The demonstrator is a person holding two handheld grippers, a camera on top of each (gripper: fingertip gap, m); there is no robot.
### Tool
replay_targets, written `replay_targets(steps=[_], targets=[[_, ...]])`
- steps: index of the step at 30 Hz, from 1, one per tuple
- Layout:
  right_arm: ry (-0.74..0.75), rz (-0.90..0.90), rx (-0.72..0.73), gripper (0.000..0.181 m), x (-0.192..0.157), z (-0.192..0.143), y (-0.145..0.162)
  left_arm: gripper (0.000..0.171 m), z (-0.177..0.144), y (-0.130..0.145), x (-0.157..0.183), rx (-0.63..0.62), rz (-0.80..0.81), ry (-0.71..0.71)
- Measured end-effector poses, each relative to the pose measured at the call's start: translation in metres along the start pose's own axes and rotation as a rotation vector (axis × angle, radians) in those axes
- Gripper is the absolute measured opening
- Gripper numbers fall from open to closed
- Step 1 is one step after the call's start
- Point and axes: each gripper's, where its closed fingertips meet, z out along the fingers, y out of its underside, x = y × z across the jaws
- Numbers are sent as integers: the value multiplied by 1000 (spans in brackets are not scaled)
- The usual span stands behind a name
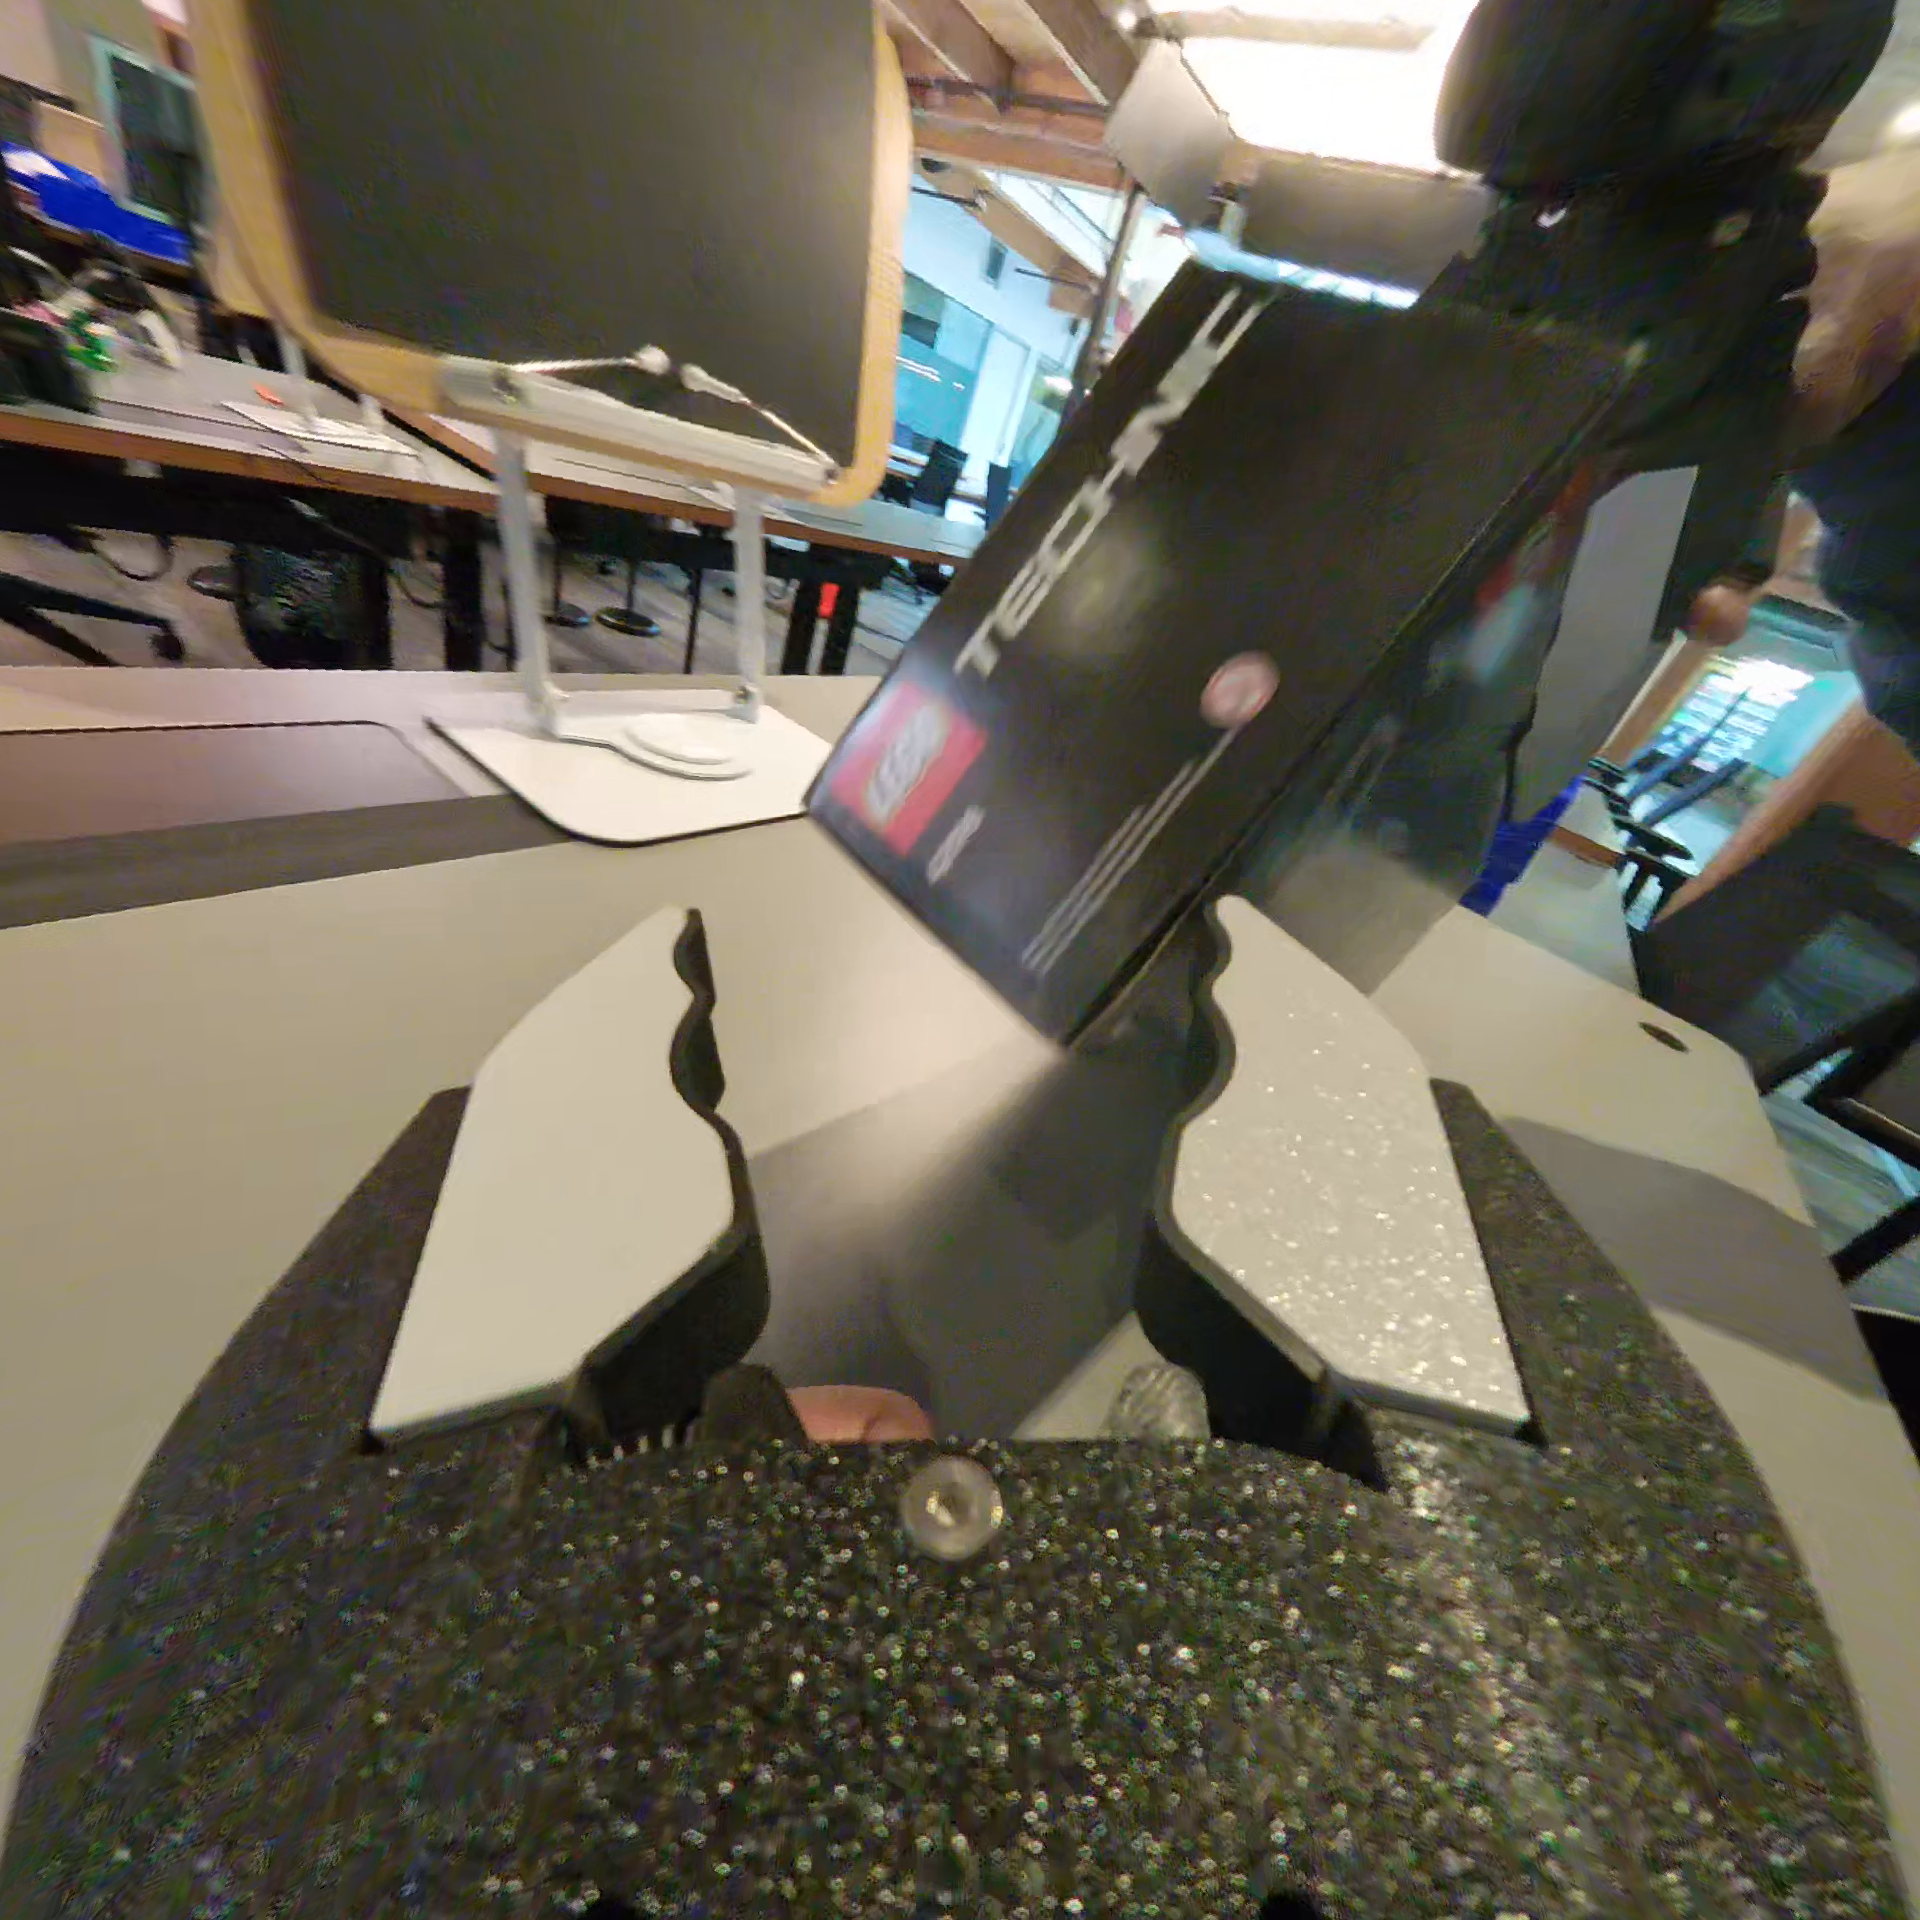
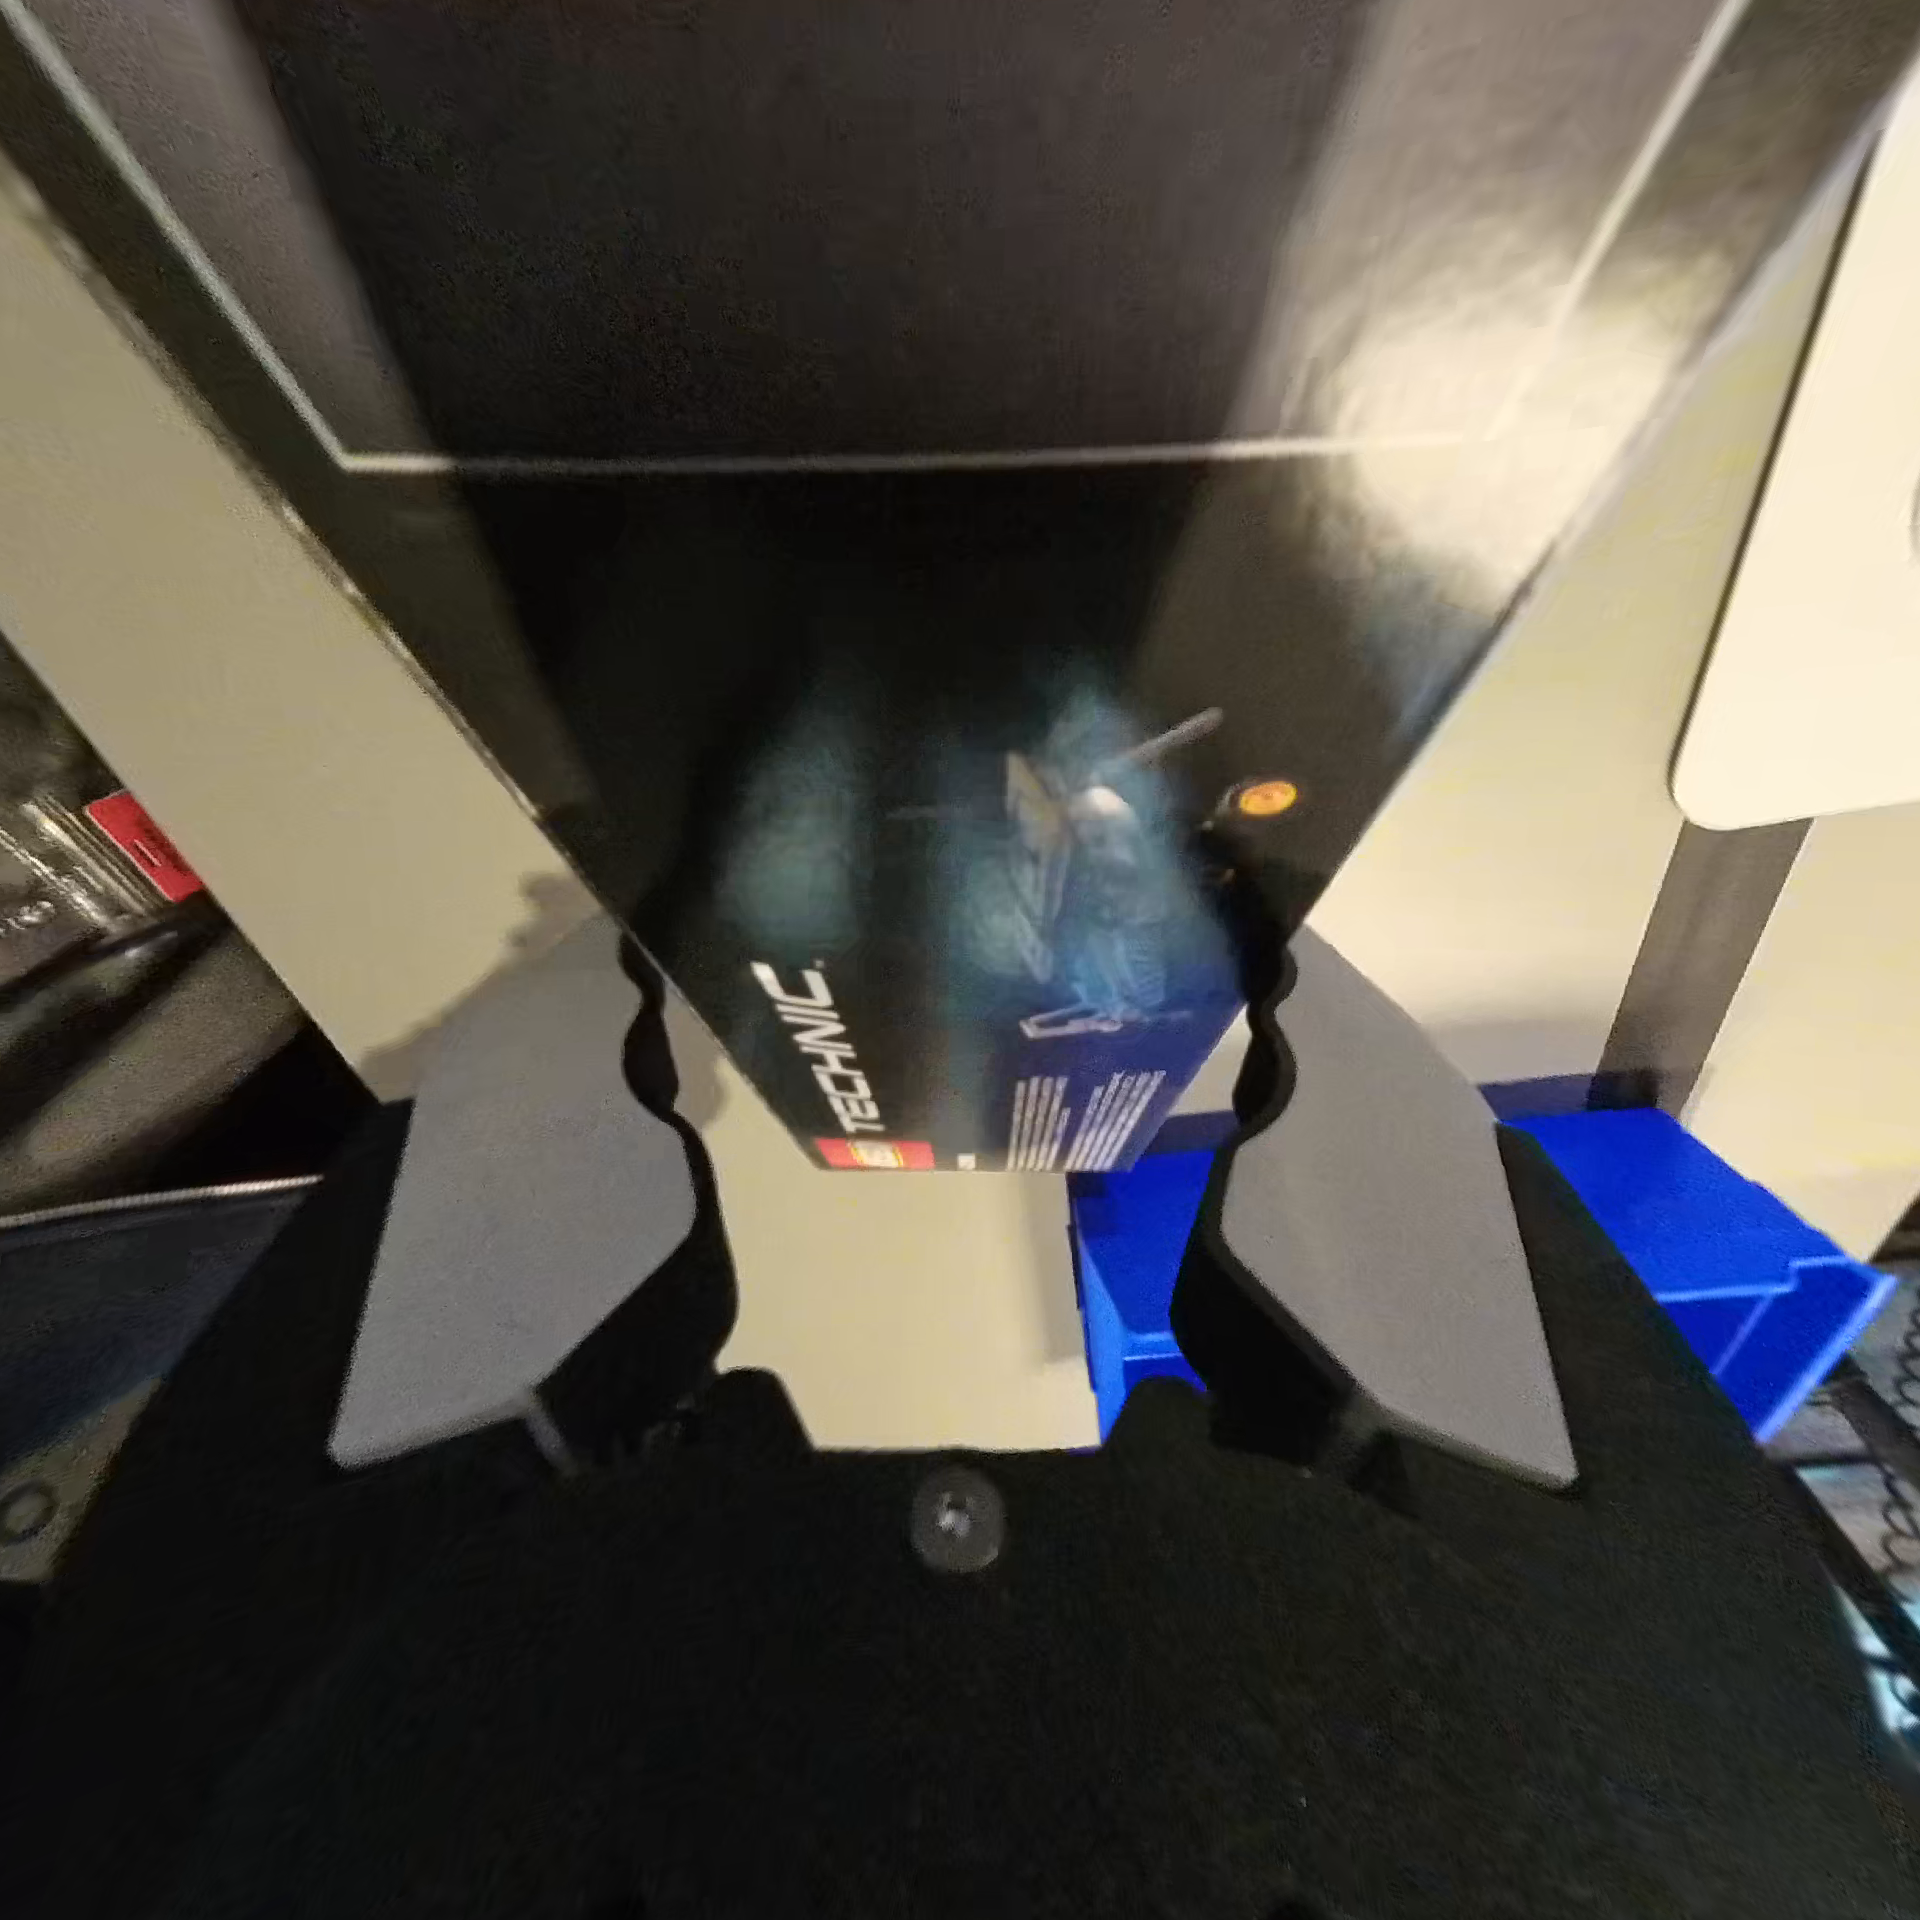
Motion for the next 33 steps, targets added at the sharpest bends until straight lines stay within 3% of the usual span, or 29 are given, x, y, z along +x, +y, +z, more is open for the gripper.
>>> replay_targets(steps=[4, 8, 11, 13, 15, 17, 19, 24, 33], targets=[[-10, 30, -2, 108, 9, 19, -45, 88, -11, -1, -12, 6, -26, -15], [54, 7, 28, 106, 11, 38, -65, 88, -10, -2, -12, 13, -35, -3], [54, 25, 306, 97, 6, 8, -72, 89, -7, -3, -6, 3, -17, 8], [63, 84, 604, 97, 3, -33, -58, 89, -7, -3, -2, -3, -9, 18], [99, 160, 880, 99, 4, -60, -20, 89, -6, -3, 2, -8, -5, 23], [141, 222, 1090, 100, 4, -54, 25, 89, -3, -3, 5, -5, -4, 29], [154, 267, 1193, 104, 3, -21, 59, 89, 2, -5, 7, 13, 3, 28], [132, 313, 1362, 92, 6, 47, 81, 89, 12, -3, 7, 90, 1, 31], [107, 188, 1396, 95, 1, 71, 62, 89, 5, 2, 3, 59, 87, 2]])
